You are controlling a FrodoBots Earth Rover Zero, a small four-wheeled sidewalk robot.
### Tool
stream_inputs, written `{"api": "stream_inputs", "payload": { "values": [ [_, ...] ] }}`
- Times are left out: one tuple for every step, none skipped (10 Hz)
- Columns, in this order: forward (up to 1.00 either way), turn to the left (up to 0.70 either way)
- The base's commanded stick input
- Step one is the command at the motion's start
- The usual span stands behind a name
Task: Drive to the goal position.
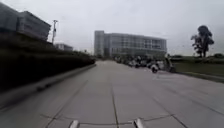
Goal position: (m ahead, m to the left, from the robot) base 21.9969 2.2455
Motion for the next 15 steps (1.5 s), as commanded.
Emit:
{"api": "stream_inputs", "payload": {
  "values": [
    [1.0, -0.4],
    [1.0, -0.4],
    [1.0, -0.4],
    [1.0, -0.4],
    [1.0, -0.4],
    [1.0, -0.29],
    [1.0, -0.13],
    [1.0, 0.0],
    [1.0, 0.0],
    [1.0, 0.0],
    [1.0, 0.0],
    [1.0, 0.0],
    [1.0, 0.0],
    [1.0, 0.0],
    [1.0, 0.0]
  ]
}}
